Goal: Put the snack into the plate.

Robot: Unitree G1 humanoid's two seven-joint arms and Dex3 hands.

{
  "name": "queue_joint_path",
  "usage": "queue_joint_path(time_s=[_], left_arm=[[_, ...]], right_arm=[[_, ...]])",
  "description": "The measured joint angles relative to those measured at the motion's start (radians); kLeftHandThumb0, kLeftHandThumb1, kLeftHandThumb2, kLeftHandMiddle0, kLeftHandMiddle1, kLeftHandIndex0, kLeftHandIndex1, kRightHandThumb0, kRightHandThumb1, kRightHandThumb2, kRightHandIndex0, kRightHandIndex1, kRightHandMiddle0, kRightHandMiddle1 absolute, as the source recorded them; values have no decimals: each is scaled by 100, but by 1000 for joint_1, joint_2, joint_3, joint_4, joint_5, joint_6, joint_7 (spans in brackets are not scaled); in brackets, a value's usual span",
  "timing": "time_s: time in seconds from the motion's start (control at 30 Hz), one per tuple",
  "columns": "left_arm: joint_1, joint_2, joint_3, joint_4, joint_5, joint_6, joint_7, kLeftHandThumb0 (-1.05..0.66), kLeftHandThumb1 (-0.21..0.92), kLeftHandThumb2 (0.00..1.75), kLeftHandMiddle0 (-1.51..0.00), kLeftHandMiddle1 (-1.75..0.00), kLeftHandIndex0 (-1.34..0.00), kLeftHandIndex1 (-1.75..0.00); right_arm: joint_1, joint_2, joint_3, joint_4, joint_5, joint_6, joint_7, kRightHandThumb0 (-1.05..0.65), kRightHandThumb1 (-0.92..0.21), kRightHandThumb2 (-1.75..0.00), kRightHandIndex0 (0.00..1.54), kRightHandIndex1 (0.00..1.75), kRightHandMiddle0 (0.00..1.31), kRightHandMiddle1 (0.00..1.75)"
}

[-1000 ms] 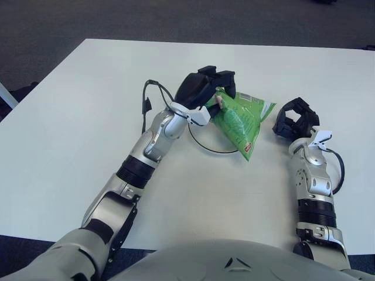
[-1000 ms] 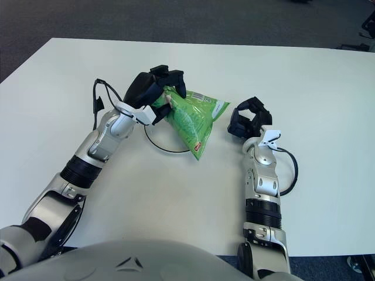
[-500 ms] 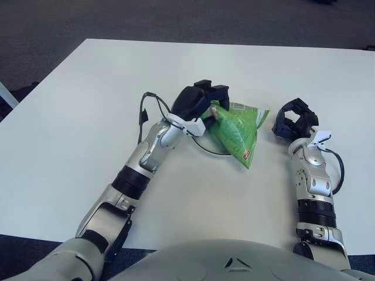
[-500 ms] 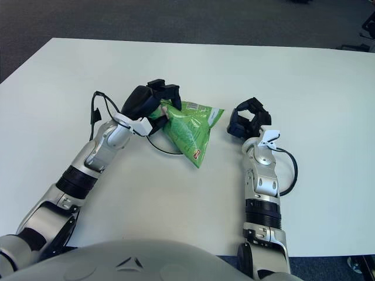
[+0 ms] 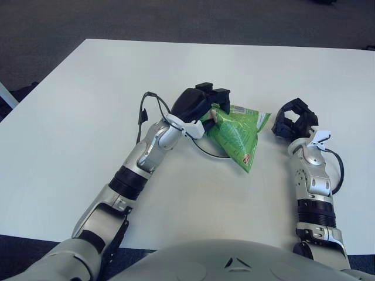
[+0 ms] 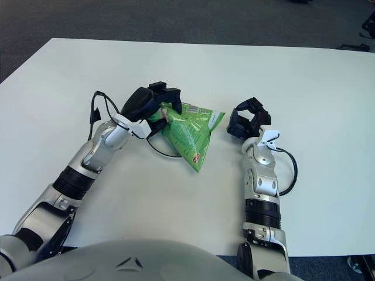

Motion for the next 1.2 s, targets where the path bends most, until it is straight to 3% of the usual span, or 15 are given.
queue_joint_path(time_s=[0.07, 0.13, 0.17, 0.27, 0.33, 0.4, 0.43, 0.5, 0.57, 0.63, 0.77, 0.8, 0.9, 1.0, 1.2], left_arm=[[0, 20, -4, -14, -14, 9, -52, 3, 37, 126, -47, -175, -46, -175], [0, 46, -6, -31, -31, 10, -106, 33, 24, 141, -63, -175, -19, -160], [-1, 60, -6, -40, -41, 8, -132, 39, 22, 143, -65, -175, -12, -138], [3, 114, -6, -72, -87, -13, -213, 44, 27, 137, -63, -175, -5, -99], [13, 152, -2, -101, -118, -25, -260, 43, 38, 123, -55, -175, -2, -69], [24, 185, 1, -125, -142, -30, -299, 42, 44, 116, -50, -175, -1, -57], [28, 198, 1, -134, -149, -30, -315, 4, 46, 107, -37, -173, -1, -46], [32, 212, 1, -142, -160, -30, -339, -31, 48, 98, -24, -167, 0, -31], [34, 223, 1, -143, -176, -35, -362, -55, 50, 91, -10, -138, 0, -15], [34, 233, 1, -140, -197, -48, -388, -64, 51, 88, -5, -122, 0, -7], [35, 244, 1, -128, -246, -61, -439, -75, 54, 81, -1, -64, 0, -1], [35, 247, 2, -127, -259, -60, -455, -75, 54, 80, -1, -59, 0, -1], [32, 265, 7, -130, -303, -54, -517, -82, 55, 76, 0, -22, 0, 0], [25, 287, 15, -143, -335, -33, -573, -87, 57, 72, 0, -7, 0, 0], [6, 310, 18, -160, -335, -7, -631, -96, 69, 52, 0, -1, 0, 0]], right_arm=[[0, 0, 1, 1, 0, 0, -1, -49, -30, -134, 129, 175, 63, 175], [-2, 0, 3, 0, 0, 0, -1, -49, -30, -134, 128, 175, 63, 175], [-2, 0, 3, 0, 0, 0, -1, -49, -30, -134, 128, 175, 63, 175], [-5, 1, 4, -1, 0, 0, -1, -49, -30, -135, 128, 175, 63, 175], [-4, 2, 4, 1, 1, 2, -1, -49, -30, -135, 128, 175, 63, 175], [-4, 2, 3, 1, 1, 4, -1, -49, -30, -135, 128, 175, 63, 175], [-3, 2, 3, 1, 1, 5, -1, -49, -30, -134, 128, 175, 63, 175], [-1, 3, 2, 1, 1, 6, -1, -49, -30, -134, 128, 175, 63, 175], [1, 3, 3, 1, 1, 7, -1, -49, -30, -134, 128, 175, 63, 175], [1, 2, 3, 1, 1, 8, -1, -49, -30, -134, 128, 175, 63, 175], [1, 2, 2, 1, 1, 9, -1, -49, -30, -135, 128, 175, 63, 175], [0, 2, 2, 1, 1, 9, -1, -49, -30, -135, 128, 175, 63, 175], [-1, 2, 2, 3, 1, 9, -1, -49, -29, -135, 128, 175, 63, 175], [-3, 3, 2, 5, 1, 8, -1, -49, -29, -135, 128, 175, 64, 175], [-6, 3, 2, 10, 1, 5, -1, -49, -29, -135, 128, 175, 64, 175]])
